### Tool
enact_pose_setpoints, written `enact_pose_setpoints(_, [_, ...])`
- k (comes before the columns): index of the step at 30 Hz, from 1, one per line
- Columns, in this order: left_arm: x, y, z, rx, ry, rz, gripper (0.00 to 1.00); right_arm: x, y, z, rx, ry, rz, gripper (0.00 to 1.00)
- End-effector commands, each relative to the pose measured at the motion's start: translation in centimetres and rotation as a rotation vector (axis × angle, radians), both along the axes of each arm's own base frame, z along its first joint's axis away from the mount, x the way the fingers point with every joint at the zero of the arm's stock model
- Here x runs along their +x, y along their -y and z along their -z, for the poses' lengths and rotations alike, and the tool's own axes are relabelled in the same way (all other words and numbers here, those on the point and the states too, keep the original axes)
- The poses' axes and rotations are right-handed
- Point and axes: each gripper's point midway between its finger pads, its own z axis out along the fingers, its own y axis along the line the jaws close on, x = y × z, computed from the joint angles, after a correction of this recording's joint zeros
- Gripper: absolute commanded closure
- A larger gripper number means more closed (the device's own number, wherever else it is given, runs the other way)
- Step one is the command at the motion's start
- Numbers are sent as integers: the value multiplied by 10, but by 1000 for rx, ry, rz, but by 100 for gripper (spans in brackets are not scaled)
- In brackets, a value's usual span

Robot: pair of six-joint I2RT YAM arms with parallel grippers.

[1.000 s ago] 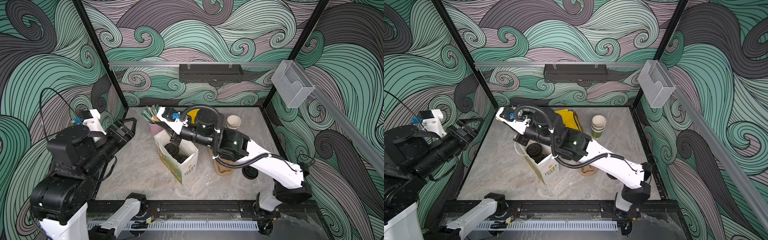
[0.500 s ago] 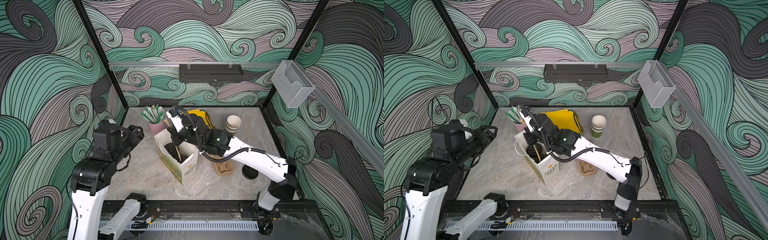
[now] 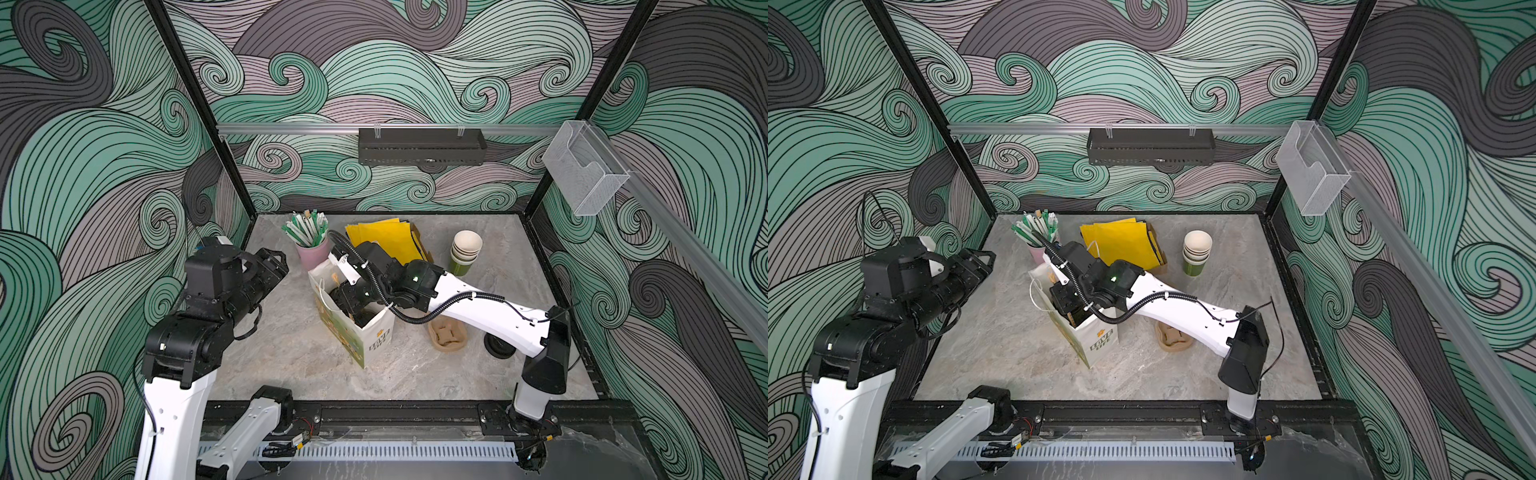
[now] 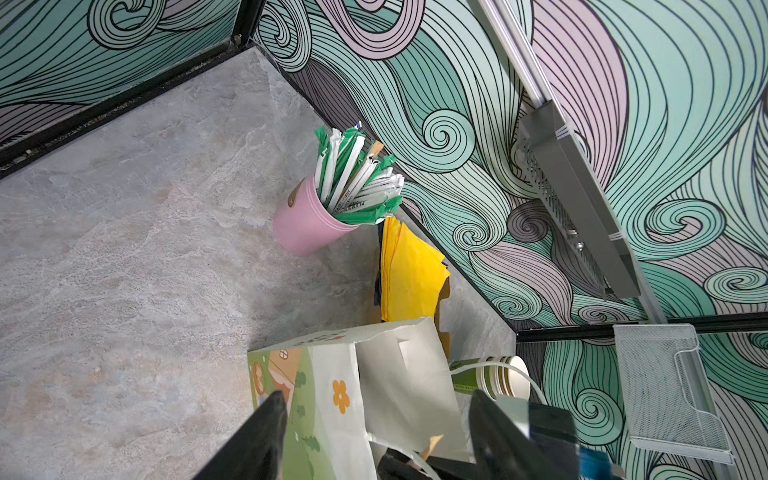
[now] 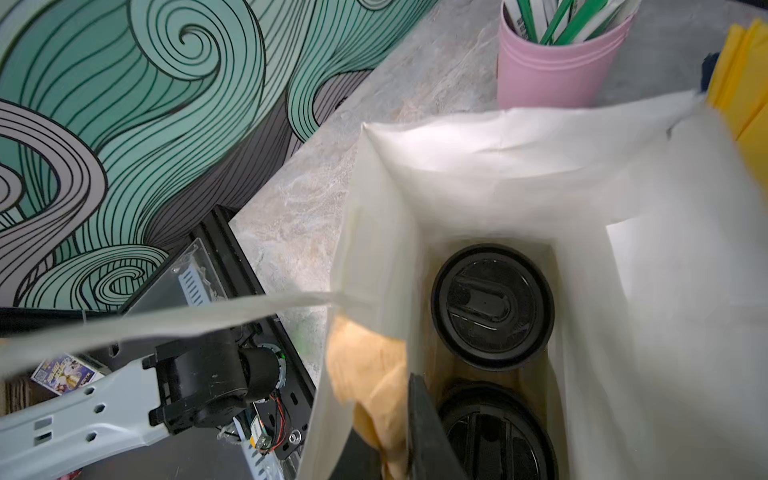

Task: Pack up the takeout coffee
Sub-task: 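Drop the straw into the bag with the right gripper while the left moves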

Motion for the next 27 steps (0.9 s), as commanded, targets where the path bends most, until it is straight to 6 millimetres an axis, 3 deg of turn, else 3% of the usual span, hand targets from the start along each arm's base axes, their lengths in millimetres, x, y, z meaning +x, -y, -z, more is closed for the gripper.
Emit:
enact_pose_setpoints(1, [-1, -2, -3, 35, -9, 10, 30, -6, -5, 12, 3, -73, -18, 82])
enact_pose_setpoints(3, [0, -3, -3, 51, -4, 13, 30, -7, -7, 12, 9, -82, -27, 77])
enact_pose_setpoints(6, [6, -3, -2, 79, -14, 26, 29, -3, -5, 5, 11, -73, -16, 61])
enact_pose_setpoints(8, [14, -2, -1, 108, -17, 42, 30, 2, 0, -10, 20, -38, -1, 53])
enact_pose_setpoints(10, [27, 12, -3, 122, -9, 130, 30, 7, 7, -32, 39, 1, 11, 48])
enact_pose_setpoints(12, [39, 20, 0, 162, -52, 206, 31, 8, 17, -62, 80, 49, 4, 44])
enact_pose_setpoints(15, [57, 15, 8, 278, -86, 240, 32, 8, 35, -101, 141, 141, 2, 42])
enact_pose_setpoints(18, [85, 8, 28, 369, -125, 275, 33, 16, 64, -125, 154, 241, 76, 43])
enact_pose_setpoints(23, [133, 6, 75, 458, -225, 383, 40, 32, 115, -134, 128, 327, 235, 46])
enact_pose_setpoints(27, [168, 19, 104, 491, -243, 498, 43, 36, 136, -128, 108, 332, 291, 48])
